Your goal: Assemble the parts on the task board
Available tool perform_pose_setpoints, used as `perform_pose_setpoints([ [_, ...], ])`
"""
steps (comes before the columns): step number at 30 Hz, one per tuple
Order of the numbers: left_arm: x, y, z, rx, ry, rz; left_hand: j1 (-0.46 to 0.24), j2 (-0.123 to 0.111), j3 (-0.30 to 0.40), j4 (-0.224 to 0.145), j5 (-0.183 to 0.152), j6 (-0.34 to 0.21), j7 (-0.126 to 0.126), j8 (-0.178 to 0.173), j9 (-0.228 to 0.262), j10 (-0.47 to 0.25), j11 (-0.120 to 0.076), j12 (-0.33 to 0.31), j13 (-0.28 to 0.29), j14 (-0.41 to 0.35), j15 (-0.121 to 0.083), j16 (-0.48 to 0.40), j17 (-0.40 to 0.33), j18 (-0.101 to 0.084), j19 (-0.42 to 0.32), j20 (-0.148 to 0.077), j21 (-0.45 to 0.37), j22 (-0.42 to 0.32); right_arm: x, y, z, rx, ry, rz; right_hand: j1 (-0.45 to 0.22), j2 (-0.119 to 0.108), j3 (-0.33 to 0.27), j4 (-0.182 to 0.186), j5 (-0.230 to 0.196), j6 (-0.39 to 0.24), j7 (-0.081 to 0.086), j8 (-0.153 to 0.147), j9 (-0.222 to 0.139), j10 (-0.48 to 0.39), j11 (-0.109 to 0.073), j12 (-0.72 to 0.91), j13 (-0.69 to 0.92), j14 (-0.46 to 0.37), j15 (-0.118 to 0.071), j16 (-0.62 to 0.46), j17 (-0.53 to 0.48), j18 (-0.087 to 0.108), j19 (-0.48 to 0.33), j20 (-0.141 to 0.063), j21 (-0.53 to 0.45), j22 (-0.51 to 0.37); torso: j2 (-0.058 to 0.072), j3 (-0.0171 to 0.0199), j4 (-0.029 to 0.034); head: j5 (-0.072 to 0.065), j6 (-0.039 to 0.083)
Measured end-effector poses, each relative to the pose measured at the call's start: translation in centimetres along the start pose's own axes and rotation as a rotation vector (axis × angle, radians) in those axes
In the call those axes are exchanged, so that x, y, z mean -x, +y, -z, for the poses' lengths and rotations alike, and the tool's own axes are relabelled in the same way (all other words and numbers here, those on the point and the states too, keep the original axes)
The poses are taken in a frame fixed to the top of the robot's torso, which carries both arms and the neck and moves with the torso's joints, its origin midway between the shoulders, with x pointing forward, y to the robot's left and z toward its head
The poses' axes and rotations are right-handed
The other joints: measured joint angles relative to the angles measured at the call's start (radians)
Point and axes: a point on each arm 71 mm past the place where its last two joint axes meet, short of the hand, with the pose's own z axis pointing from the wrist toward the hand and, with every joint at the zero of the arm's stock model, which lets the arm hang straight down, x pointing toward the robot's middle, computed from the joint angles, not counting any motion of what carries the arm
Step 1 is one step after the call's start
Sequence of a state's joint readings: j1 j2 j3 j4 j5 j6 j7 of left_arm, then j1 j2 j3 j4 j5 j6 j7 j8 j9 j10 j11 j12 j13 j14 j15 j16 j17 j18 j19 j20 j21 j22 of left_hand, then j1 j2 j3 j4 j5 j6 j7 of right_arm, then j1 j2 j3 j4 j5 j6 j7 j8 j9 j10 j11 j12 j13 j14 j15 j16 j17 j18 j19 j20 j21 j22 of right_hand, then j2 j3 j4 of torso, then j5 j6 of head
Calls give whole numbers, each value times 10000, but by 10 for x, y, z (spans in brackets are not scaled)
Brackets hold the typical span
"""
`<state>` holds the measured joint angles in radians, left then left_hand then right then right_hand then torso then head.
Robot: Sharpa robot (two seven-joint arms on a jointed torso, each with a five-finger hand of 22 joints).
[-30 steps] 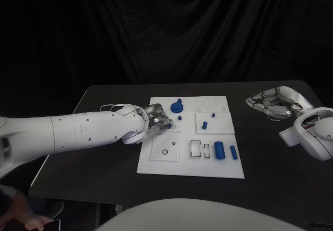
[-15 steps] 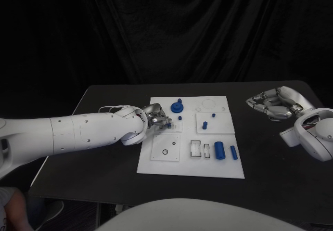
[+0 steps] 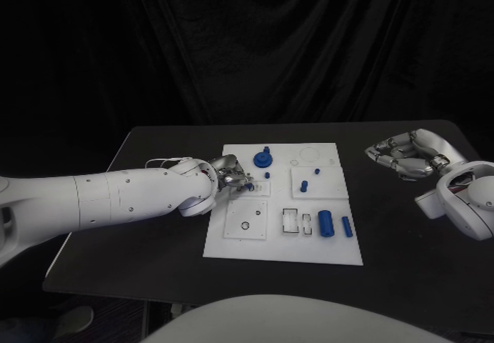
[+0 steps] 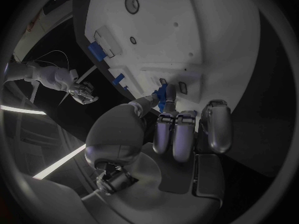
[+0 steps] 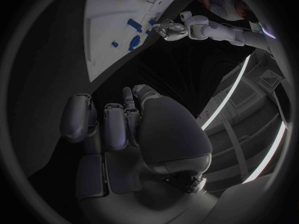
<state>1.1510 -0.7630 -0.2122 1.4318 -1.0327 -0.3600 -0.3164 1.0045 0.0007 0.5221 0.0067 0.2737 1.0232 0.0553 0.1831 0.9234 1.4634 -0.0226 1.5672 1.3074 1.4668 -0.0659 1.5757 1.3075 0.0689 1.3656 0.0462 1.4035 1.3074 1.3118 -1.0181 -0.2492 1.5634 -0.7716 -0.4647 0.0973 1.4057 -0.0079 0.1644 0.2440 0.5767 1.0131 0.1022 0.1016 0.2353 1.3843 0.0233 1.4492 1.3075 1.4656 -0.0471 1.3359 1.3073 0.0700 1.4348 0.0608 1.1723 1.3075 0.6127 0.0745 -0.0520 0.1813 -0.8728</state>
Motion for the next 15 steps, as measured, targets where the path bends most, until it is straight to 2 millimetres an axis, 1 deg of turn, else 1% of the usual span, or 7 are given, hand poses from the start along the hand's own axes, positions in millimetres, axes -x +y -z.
perform_pose_setpoints([
  [4,-1,0,0,20,48,-16,-38,38,-270,270,-274,-54,-55,-100,-33,0,0,0,0,0,0,0,0,0,-38,38,-38,0,0,0,0,-5,0,1,0,0,0,0,0,0,0,0,0,0,0,0,0,0,0,0,0,0,0,0,0,0,-3,0,0,-15,0],
  [8,-1,-1,-1,10,103,-31,-38,39,-404,404,-314,-10,-17,-118,-52,0,0,0,0,0,0,0,0,0,-38,38,-76,0,0,0,0,-10,1,2,0,0,0,0,0,0,0,0,0,0,0,0,0,0,0,0,0,0,0,0,0,0,-1,1,0,-13,0],
  [10,-1,-1,-1,5,125,-37,-76,0,-478,477,-377,-8,-19,-132,-55,15,15,0,0,0,0,0,0,0,-38,38,-75,0,0,0,0,-9,5,1,0,0,0,0,0,0,0,0,7,0,0,0,0,0,0,0,0,1,0,0,0,-1,-1,2,-1,-10,0],
  [15,-2,-1,-1,-10,196,-57,-76,0,-668,668,-470,9,-36,-207,-84,33,33,0,0,0,0,0,0,0,-38,38,-75,0,0,0,0,-17,11,4,0,0,0,0,-1,0,0,0,10,0,0,0,0,0,0,0,0,0,0,0,0,-1,6,4,-8,9,0],
])
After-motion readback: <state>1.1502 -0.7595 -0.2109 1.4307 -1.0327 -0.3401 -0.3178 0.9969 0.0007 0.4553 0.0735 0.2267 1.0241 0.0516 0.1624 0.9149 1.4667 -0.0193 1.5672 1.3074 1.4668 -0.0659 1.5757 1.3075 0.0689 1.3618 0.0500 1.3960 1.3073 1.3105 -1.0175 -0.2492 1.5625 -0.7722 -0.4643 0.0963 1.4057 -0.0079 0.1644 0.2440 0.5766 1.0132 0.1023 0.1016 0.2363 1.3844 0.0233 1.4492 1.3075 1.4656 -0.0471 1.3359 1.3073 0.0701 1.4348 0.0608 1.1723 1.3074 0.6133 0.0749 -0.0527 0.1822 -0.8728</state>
